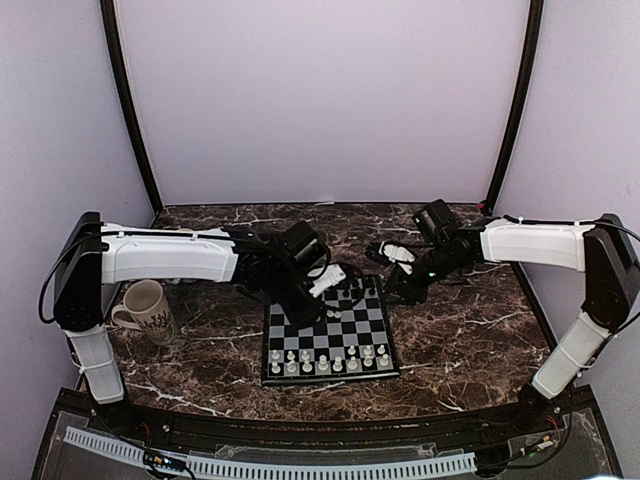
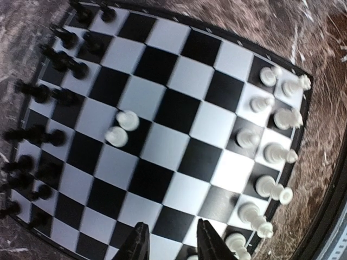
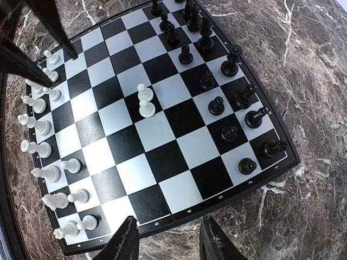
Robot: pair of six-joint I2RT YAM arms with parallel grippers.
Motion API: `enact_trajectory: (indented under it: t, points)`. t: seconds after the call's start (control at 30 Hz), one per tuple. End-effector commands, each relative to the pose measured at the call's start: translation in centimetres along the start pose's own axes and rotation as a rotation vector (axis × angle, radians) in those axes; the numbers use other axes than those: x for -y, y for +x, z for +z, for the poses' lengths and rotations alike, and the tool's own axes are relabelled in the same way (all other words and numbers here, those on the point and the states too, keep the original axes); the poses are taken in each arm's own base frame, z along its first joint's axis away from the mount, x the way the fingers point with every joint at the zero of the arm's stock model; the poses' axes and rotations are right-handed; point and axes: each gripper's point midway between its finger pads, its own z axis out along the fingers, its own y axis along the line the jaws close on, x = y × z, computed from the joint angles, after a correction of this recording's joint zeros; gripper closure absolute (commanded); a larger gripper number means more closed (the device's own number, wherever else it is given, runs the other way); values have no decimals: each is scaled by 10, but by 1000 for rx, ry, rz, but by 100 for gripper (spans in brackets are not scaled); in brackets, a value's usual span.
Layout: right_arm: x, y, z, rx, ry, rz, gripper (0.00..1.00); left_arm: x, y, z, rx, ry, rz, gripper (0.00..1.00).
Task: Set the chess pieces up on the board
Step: Pick up the pawn from the chessboard.
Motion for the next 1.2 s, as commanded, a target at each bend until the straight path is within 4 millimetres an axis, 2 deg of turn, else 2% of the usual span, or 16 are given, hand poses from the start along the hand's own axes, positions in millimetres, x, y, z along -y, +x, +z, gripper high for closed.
enact_trajectory:
  t: [0.0, 0.1, 0.27, 0.73, 1.17]
  points:
    - [1, -11, -4, 23, 5, -21, 61, -38, -37, -1, 83, -110, -81, 68]
    - [1, -11, -5, 25, 8, -22, 61, -47, -47, 12, 101, -105, -93, 67]
    - [2, -10, -5, 22, 17, -25, 61, -49, -57, 25, 115, -70, -86, 67]
    - [2, -9, -4, 18, 17, -28, 61, -51, -55, 46, 109, -22, -87, 73]
    - [3, -8, -3, 13, 16, -26, 61, -46, -48, 52, 83, 17, -89, 89]
